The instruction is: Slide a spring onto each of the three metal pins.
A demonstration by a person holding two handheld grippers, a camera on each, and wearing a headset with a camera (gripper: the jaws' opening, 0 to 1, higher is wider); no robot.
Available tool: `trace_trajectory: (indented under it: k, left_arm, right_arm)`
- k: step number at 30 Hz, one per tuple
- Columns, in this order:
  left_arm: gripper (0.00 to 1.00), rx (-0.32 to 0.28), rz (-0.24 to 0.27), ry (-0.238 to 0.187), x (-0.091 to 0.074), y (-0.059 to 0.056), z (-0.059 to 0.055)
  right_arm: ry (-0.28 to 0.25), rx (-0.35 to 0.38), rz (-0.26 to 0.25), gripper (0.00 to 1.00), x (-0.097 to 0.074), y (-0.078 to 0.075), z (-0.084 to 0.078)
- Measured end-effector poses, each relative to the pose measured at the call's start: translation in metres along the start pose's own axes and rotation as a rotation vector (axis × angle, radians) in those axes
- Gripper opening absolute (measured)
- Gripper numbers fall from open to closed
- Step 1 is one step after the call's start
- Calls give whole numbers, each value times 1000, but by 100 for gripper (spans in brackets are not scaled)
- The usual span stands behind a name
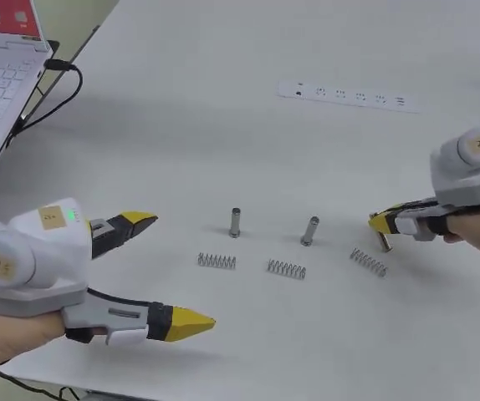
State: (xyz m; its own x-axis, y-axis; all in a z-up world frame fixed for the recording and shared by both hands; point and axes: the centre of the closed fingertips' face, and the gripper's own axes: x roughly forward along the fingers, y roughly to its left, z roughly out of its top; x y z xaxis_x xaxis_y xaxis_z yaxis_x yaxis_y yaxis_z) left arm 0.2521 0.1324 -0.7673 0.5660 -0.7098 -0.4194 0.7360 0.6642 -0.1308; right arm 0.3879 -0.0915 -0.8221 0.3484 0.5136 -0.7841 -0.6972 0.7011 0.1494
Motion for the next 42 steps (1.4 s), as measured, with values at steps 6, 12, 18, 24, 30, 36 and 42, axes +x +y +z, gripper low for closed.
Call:
trace_trajectory:
  k: [6, 12, 18, 24, 30, 36, 42]
  left_arm:
    - [96, 2, 4, 0, -1, 0, 1]
    - [96, 7, -1, 5, -1, -2, 1]
    - [96, 7, -2, 4, -1, -2, 2]
    - [96, 10, -7, 5, 0, -4, 3]
    - [96, 11, -9, 3, 1, -4, 4]
    - [96, 16, -9, 1, 3, -4, 6]
    - [96, 15, -11, 2, 2, -4, 5]
  right_arm:
    - [-47, 1, -18, 5, -8, 0, 2]
    - [-72, 1, -25, 5, -13, 1, 2]
    - [-106, -23, -33, 5, -14, 2, 3]
    - [-144, -40, -46, 5, -17, 4, 0]
    - [-161, -86, -52, 5, -19, 8, -3]
    - [-160, -149, -63, 6, -22, 12, -6]
    - [-153, -168, -70, 6, -24, 14, -8]
